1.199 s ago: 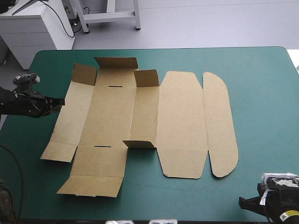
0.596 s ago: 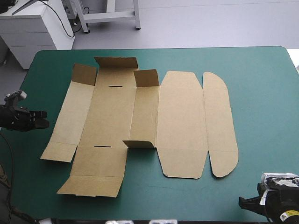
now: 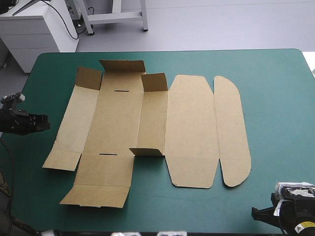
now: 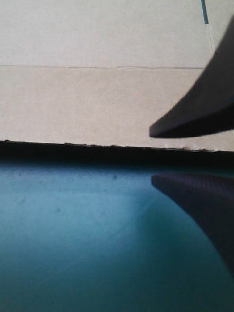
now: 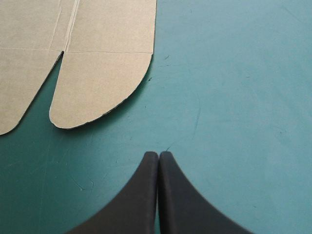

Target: Fold the box

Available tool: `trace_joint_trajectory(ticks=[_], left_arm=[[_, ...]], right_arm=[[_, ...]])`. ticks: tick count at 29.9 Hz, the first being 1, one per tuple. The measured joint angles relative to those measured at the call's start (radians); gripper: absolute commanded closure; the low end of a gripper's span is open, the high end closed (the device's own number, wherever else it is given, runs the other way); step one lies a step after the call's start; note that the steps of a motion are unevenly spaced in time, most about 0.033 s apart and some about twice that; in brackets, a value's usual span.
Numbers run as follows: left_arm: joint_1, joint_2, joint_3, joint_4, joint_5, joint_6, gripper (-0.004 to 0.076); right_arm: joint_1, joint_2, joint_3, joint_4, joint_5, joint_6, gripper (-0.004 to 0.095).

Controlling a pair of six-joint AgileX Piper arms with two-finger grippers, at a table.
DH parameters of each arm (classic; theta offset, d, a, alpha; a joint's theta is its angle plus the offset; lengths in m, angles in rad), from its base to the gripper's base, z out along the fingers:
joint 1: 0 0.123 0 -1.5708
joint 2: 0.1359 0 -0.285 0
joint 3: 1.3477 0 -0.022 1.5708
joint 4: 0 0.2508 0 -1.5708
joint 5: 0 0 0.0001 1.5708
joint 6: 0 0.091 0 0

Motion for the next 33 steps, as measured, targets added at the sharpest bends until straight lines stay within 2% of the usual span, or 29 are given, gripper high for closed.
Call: trace_joint_trajectory(ticks=[3,11,20,33], left_arm=[[0.000,0.000,0.000,0.000,0.000,0.004,0.0349],[0.000,0.029,-0.001,0.000,0.007,0.008,0.0349],[0.000,0.154,-0.002,-0.010,0.094,0.016,0.0349],[-0.026,0.218,-0.008,-0.136,0.104,0.045,0.0349]], right_arm=[[0.000,0.000,0.000,0.000,0.000,0.000,0.0928],[0.000,0.000,0.000,0.000,0.000,0.000,0.0928],[0.000,0.000,0.000,0.000,0.000,0.000,0.0928],[0.000,0.000,0.000,0.000,-0.003,0.000,0.0926]])
